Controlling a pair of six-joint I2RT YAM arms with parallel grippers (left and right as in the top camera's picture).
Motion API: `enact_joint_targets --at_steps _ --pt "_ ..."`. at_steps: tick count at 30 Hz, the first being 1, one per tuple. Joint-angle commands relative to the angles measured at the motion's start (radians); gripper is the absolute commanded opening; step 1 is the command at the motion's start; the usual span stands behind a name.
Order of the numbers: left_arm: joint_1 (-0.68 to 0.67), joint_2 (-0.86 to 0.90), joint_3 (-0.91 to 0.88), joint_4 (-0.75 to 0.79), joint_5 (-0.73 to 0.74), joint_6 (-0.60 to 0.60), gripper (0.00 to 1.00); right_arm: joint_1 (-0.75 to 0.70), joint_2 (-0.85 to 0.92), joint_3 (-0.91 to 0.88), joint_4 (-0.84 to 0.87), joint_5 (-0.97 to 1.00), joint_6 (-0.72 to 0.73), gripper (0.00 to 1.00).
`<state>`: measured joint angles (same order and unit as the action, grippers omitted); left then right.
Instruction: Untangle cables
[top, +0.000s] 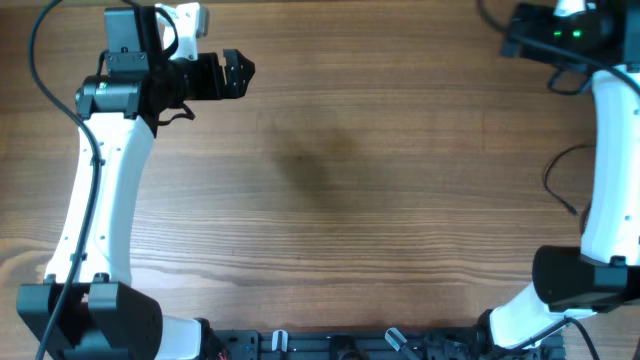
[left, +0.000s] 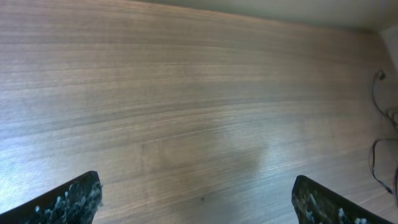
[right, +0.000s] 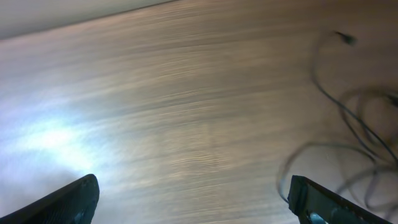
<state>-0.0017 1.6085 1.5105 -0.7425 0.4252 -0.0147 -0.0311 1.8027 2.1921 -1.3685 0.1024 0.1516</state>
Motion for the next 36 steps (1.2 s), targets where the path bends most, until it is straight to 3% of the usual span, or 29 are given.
enact_joint_targets --at_steps 1,5,9,10,13,15,19,22,24,26,30,36 --pt "-0.046 -0.044 0.022 -0.045 -0.159 -0.029 1.0 0.056 -0.005 -0.006 0.004 -0.181 -0.149 1.0" --pt "-0.172 -0.097 0.022 -0.054 -0.385 -0.074 1.0 0.114 -0.005 -0.02 0.021 -0.198 -0.151 1.0" --pt "-0.225 -0.103 0.021 0.009 -0.412 -0.081 1.0 0.184 -0.006 -0.15 0.193 -0.056 -0.024 1.0" --pt "-0.225 -0.103 0.021 0.034 -0.421 -0.079 1.0 0.224 -0.006 -0.257 0.324 -0.041 -0.003 1.0" --pt "-0.225 -0.087 0.021 0.026 -0.48 -0.068 1.0 0.28 -0.038 -0.414 0.459 0.081 0.074 1.0" --pt "-0.225 -0.077 -0.006 0.023 -0.512 -0.038 0.97 0.331 -0.148 -0.626 0.626 0.146 0.064 1.0" --pt "-0.225 -0.123 -0.179 0.105 -0.54 -0.055 0.95 0.336 -0.402 -1.023 0.872 0.129 0.075 1.0" --pt "-0.23 -0.31 -0.482 0.325 -0.539 -0.154 0.94 0.336 -0.483 -1.176 0.932 0.129 0.061 1.0" --pt "-0.231 -0.467 -0.699 0.475 -0.539 -0.154 1.0 0.336 -0.482 -1.219 0.942 0.09 0.06 1.0" --pt "-0.232 -0.52 -0.768 0.46 -0.539 -0.154 1.0 0.335 -0.481 -1.26 0.975 0.059 0.061 1.0" --pt "-0.232 -0.5 -0.791 0.466 -0.524 -0.147 1.0 0.335 -0.481 -1.394 1.093 0.058 0.113 1.0" --pt "-0.232 -0.371 -0.79 0.642 -0.472 -0.06 1.0 0.335 -0.481 -1.461 1.255 0.047 0.109 1.0"
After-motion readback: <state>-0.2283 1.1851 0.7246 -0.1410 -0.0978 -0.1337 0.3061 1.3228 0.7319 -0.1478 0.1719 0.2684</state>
